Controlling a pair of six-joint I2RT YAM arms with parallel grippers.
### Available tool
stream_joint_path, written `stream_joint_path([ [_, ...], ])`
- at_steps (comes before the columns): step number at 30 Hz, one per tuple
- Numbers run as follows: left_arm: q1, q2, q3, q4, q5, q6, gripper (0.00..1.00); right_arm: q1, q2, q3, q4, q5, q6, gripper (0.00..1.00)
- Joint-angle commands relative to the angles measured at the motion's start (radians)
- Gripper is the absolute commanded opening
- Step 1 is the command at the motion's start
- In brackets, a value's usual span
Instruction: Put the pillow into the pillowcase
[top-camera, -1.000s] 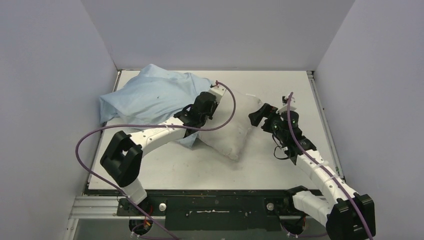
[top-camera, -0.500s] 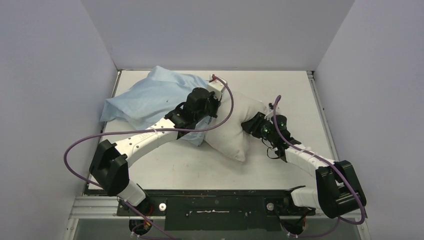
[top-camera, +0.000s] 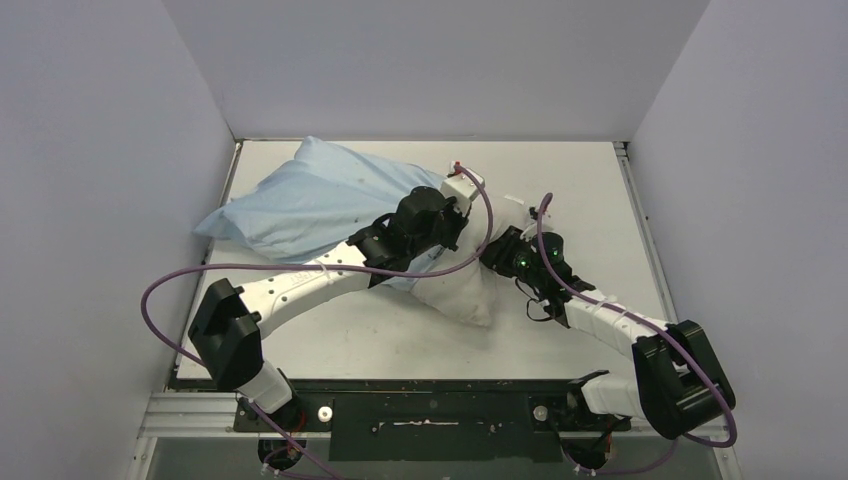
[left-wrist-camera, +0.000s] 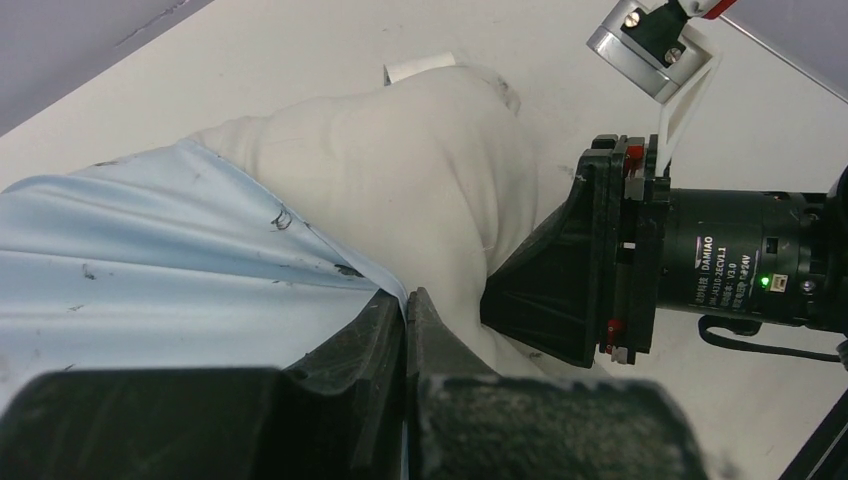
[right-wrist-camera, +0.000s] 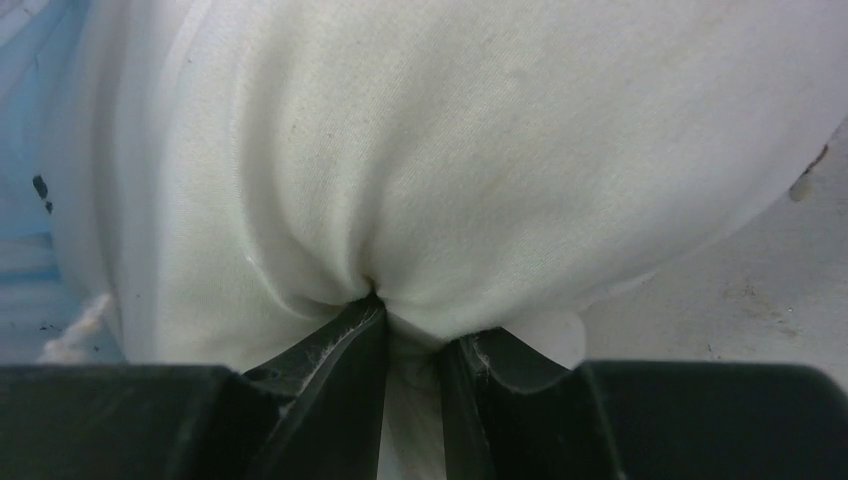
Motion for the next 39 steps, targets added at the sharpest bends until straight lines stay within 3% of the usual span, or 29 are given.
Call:
stream_joint_path([
  [1,-0.051,-0.013,0.067,0.116,0.109,-0.044,0.00,0.020,-0.035,0.041,0.143,-0.002,0.022,0.22],
  [8,-0.077,0.001,0.032,0.104,0.057,-0.016,0.02,0.020,-0.003,0.050,0.188,-0.034,0.043,0.21],
  [11,-0.082,0.008,0.018,0.050,-0.059,0.007,0.17,0.016,-0.026,0.051,0.149,-0.008,0.021,0.24],
  [14,-0.092,0.011,0.018,0.014,-0.136,0.015,0.42,-0.006,-0.069,0.037,0.095,0.030,0.000,0.39],
  [16,-0.104,0.014,0.019,0.013,-0.181,0.003,0.52,-0.031,-0.101,0.026,0.043,0.064,-0.016,0.53],
  [22,-0.154,0.064,0.047,-0.014,-0.266,0.066,0.62,-0.137,-0.200,0.009,-0.087,0.098,-0.037,0.88],
  [26,-0.186,0.143,0.109,-0.065,-0.371,0.115,0.70,-0.190,-0.255,0.009,-0.159,0.147,-0.047,0.98],
  [36,-0.201,0.364,0.202,-0.072,-0.486,0.177,0.75,-0.293,-0.283,-0.023,-0.198,0.117,-0.030,1.00],
  [39,-0.201,0.402,0.216,-0.088,-0.549,0.200,0.57,-0.302,-0.283,-0.026,-0.198,0.104,-0.042,0.99],
])
